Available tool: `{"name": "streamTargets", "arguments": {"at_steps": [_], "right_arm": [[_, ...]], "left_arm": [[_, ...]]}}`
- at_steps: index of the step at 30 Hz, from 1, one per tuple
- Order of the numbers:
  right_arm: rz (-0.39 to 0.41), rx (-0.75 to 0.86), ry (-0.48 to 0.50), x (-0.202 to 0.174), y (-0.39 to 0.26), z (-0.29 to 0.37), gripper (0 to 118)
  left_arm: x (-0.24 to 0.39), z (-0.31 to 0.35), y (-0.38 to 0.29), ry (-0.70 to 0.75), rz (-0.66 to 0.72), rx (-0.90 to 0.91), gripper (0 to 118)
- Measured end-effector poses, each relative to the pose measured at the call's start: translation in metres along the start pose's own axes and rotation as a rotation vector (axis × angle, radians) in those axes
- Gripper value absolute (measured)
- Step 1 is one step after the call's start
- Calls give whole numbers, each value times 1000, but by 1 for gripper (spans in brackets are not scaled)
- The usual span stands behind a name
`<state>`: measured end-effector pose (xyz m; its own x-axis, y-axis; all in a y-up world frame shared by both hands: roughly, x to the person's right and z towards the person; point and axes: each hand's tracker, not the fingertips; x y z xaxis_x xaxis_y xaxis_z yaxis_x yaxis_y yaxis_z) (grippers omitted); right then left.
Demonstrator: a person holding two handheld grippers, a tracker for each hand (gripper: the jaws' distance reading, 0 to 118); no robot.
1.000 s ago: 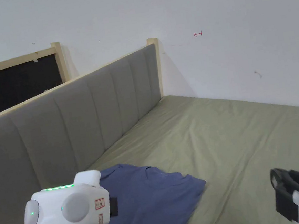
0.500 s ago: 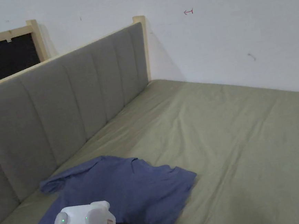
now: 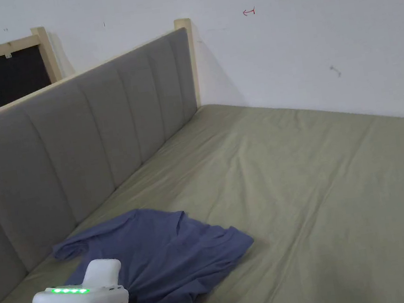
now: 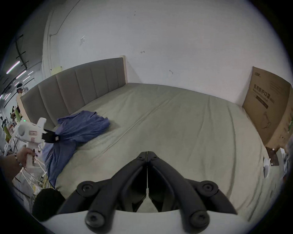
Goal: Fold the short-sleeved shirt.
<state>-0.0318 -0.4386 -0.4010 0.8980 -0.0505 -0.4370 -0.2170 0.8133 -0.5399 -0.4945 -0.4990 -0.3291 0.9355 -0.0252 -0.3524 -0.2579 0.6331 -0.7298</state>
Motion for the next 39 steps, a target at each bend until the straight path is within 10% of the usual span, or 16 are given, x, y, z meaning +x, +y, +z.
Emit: {"name": "streamTargets", "arguments": {"at_steps": [11,21,35,37,39], "right_arm": [[-66,141,-26,27,16,58,0],[-130,295,-141,86,18,161,0],[-296,236,-349,188,-58,232,0],[-318,216,-352,194,-68,228,0],[-335,192,-353,198,-75,224,0]], "left_arm": [[14,167,75,22,-67,462,1],[189,306,125,-446,-292,652,1],[449,168,49,-819,-438,4,1],[474,124,27,-872,-453,-219,18],[484,85,0,-868,-379,-361,72]]}}
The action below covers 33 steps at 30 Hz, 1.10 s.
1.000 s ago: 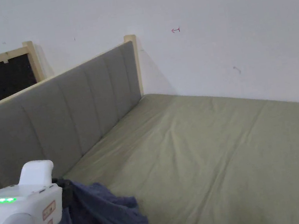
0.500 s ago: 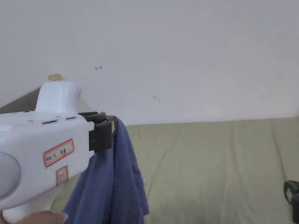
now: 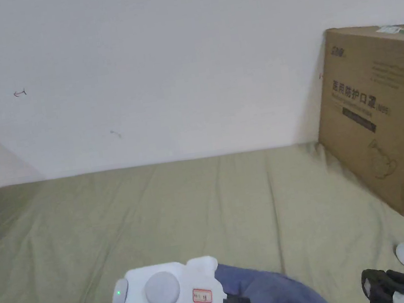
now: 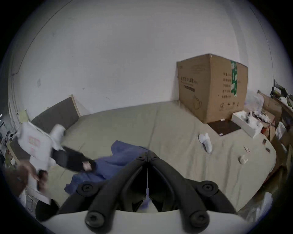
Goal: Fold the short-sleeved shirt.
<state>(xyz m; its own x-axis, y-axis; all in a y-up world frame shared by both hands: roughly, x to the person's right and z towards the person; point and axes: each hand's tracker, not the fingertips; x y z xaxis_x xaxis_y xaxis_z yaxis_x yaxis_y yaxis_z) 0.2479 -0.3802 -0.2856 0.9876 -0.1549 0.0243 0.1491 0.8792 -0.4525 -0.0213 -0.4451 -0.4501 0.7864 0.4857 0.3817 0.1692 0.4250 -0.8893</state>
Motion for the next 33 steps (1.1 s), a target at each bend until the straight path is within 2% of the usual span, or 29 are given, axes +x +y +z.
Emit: {"name": "streamTargets", "arguments": {"at_steps": [1,2,7,9,13,16,17,18,19,20,24,27,31,32,33], "right_arm": [[-6,-13,-1,2,-3,-4,0],[-11,-22,-1,2,-5,-5,0],[-31,-53,-1,3,-10,-14,0],[-36,-53,2,2,-8,-17,0],[-21,-20,6,-9,-1,-15,0],[-24,56,5,-15,3,-7,0],[-26,73,9,-17,4,-5,0],[-27,91,14,-18,5,-2,0],[-29,109,23,-20,6,0,0],[-30,119,27,-21,6,1,0],[-24,140,8,-25,10,3,0],[-31,143,10,-24,11,2,0],[-18,96,2,-24,8,-4,0],[-21,92,3,-24,5,-4,0],[-27,91,5,-23,2,-4,0]], "left_arm": [[-10,-18,-8,-18,60,-43,103],[-18,-28,-15,-25,91,-57,111],[-36,-4,-32,-61,154,27,107],[-30,46,-24,-60,126,184,107],[-20,152,-31,97,27,548,105],[-21,196,-58,224,-1,711,86],[-23,206,-66,255,-1,742,86],[-25,213,-76,297,-1,761,61],[-26,218,-85,346,2,770,14],[-26,219,-91,423,12,770,0],[-37,223,-119,409,40,762,0],[-52,215,-125,442,101,665,0],[-98,165,-109,453,213,273,3],[-109,151,-112,444,235,240,15],[-122,133,-118,430,264,208,45]]}}
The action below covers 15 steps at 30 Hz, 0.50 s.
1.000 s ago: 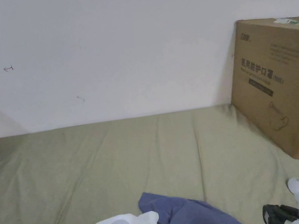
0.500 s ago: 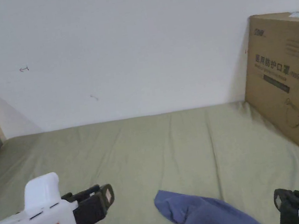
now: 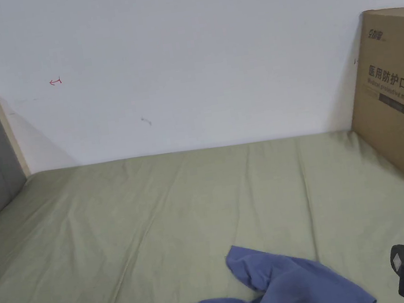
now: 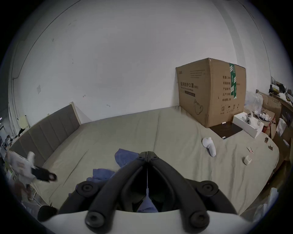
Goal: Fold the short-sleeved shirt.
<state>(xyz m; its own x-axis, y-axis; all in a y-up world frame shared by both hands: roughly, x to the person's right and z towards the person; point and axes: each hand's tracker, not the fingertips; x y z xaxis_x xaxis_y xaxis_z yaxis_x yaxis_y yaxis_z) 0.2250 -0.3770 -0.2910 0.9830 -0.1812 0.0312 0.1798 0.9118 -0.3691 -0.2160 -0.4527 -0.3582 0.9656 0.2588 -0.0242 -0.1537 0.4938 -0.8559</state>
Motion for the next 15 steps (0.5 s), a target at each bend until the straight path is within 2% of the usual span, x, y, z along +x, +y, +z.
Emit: {"name": "streamTargets", "arguments": {"at_steps": [1,2,5,7,8,9,11,12,14,15], "right_arm": [[-10,-2,4,1,-3,0,0],[-15,-7,5,2,-6,-1,0],[-15,-48,-2,5,-14,-6,0],[-15,-68,-11,9,-17,-12,0],[-12,-75,-15,11,-18,-16,0],[0,-85,-19,14,-17,-24,0],[45,-138,-35,20,-14,-46,0],[53,-176,-32,24,-11,-63,0],[71,-250,-18,30,-5,-100,0],[65,-303,12,34,-1,-123,0]], "left_arm": [[-6,-22,-6,11,31,-56,101],[-9,-41,-11,20,40,-125,115],[-10,-80,-27,36,44,-193,109],[-7,-97,-39,-7,52,-245,107],[-1,-98,-42,15,17,-236,99],[8,-93,-45,85,-78,-202,82],[19,-76,-50,159,-198,-141,19],[20,-66,-51,120,-214,-100,6],[17,-48,-48,-28,-150,-64,6],[14,-35,-48,-37,-103,-47,6]]}}
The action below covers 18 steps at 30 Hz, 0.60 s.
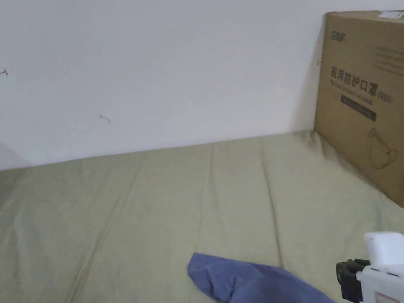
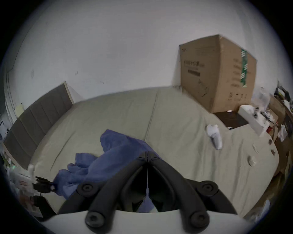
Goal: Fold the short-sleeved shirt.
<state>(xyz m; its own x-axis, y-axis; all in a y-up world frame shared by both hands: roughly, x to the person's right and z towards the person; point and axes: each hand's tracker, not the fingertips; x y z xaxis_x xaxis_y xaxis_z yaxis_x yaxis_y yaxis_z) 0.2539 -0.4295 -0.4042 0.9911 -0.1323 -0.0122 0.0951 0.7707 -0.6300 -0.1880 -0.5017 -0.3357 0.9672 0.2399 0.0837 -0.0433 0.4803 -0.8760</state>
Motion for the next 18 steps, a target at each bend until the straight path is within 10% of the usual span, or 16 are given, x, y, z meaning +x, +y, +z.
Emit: {"name": "streamTargets", "arguments": {"at_steps": [3,5,7,12,15,16,18], "right_arm": [[-41,-179,53,11,28,-70,4],[-104,-303,73,21,36,-120,80],[-155,-403,86,29,37,-160,101],[-73,-529,-74,40,20,-209,91],[37,-520,-45,33,16,-190,55],[54,-512,18,31,20,-180,9],[34,-505,76,29,25,-160,1]], "left_arm": [[-8,29,4,-13,27,71,6],[-10,41,6,-22,36,72,6],[-14,53,12,-24,34,76,6],[-23,62,16,-19,33,97,6],[-27,65,20,-30,35,104,6],[-15,65,22,-29,33,113,6],[-17,66,25,-33,35,125,6]]}}
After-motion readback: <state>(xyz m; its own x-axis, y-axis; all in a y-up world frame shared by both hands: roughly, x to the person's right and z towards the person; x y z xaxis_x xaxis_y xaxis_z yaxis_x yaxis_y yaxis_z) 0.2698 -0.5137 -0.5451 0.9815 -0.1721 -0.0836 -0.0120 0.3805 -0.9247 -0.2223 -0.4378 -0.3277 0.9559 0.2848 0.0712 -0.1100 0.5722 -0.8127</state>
